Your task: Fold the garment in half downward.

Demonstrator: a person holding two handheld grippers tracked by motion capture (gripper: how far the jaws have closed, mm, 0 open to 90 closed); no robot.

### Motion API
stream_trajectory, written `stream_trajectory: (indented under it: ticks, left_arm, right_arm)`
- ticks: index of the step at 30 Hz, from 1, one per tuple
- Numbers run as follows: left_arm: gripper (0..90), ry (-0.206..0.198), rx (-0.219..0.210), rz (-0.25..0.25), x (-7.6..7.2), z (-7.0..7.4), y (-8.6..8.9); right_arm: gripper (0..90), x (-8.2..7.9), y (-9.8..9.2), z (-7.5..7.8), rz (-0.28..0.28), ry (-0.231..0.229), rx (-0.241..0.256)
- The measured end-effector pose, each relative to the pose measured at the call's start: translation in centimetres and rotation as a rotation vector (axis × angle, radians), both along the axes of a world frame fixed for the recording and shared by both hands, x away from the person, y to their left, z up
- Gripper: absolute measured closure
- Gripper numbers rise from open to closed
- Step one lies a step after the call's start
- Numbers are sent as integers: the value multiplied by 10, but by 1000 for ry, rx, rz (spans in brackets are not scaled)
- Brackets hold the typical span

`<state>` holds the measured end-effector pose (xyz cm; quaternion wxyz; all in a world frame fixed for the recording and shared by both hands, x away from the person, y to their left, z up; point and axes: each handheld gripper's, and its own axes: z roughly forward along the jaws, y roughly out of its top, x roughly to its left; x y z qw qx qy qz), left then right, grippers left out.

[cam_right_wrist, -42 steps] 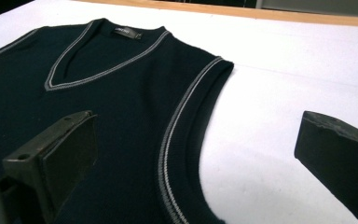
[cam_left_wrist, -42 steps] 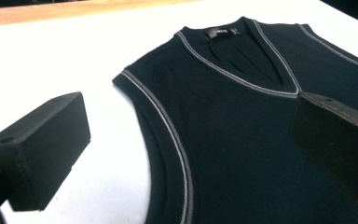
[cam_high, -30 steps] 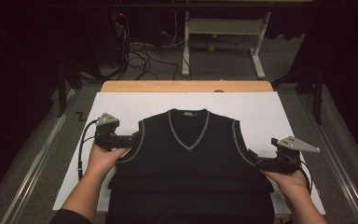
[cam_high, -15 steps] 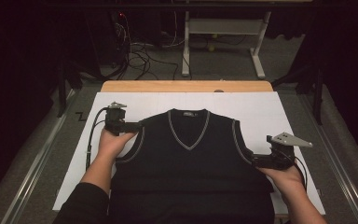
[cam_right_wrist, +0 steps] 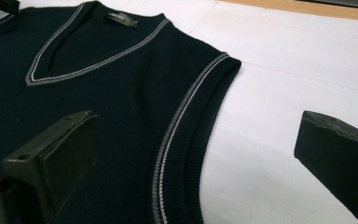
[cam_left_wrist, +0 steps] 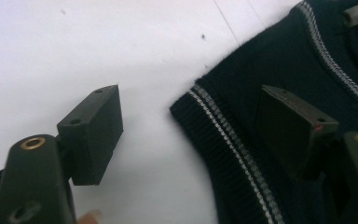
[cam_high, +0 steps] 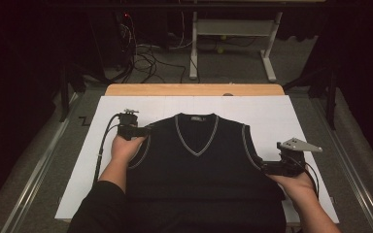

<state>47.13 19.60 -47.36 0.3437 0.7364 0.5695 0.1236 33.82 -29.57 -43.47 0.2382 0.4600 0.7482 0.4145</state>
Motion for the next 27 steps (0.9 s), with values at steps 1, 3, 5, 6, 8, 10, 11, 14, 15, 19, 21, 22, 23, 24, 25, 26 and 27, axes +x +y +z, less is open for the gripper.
stream_trajectory:
  ticks: [1,3,5,6,8,10,11,14,15,19,21,22,23,24,25,26,27]
  left_arm:
    - [219,-5,15,9,0,0,-3]
    - [277,-6,-1,-7,0,1,-9]
    - [327,-20,38,-19,-1,0,-18]
    - [328,-28,71,-9,-2,-1,-23]
    - [368,-36,107,-5,-3,-1,-27]
    - [416,-27,91,3,-3,0,-25]
    - [436,-21,80,6,-3,1,-24]
    - [498,-13,68,3,-3,2,-23]
    - [539,-10,60,-4,-4,2,-23]
    - [663,-1,52,-40,-6,3,-26]
    - [683,7,20,-29,-6,3,-26]
    - [689,6,10,-26,-7,4,-26]
    - [692,-4,9,-25,-8,4,-25]
    - [695,-12,13,-27,-9,5,-26]
    - [697,-20,11,-30,-10,6,-26]
    - [698,-30,11,-31,-11,7,-27]
    - [699,-38,7,-29,-13,7,-27]
  right_arm:
    - [2,0,0,0,0,1,-2]
    - [2,0,1,-1,2,3,-4]
    - [2,1,1,-2,3,5,-7]
    - [2,1,1,-2,4,5,-11]
    - [2,2,2,-3,2,7,-9]
    - [3,4,3,-4,3,9,-11]
    - [4,6,4,-5,2,10,-12]
    - [17,13,6,-7,1,23,-13]
    - [24,17,7,-7,0,28,-16]
    - [50,35,11,-6,-20,53,-11]
    - [75,47,13,-7,-34,72,-17]
    - [86,52,15,-7,-45,82,-35]
    - [91,56,16,-7,-56,90,-42]
    - [107,60,17,-7,-62,96,-47]
    - [121,65,18,-8,-63,100,-42]
    - [126,70,19,-8,-64,106,-39]
    - [136,75,21,-8,-64,113,-41]
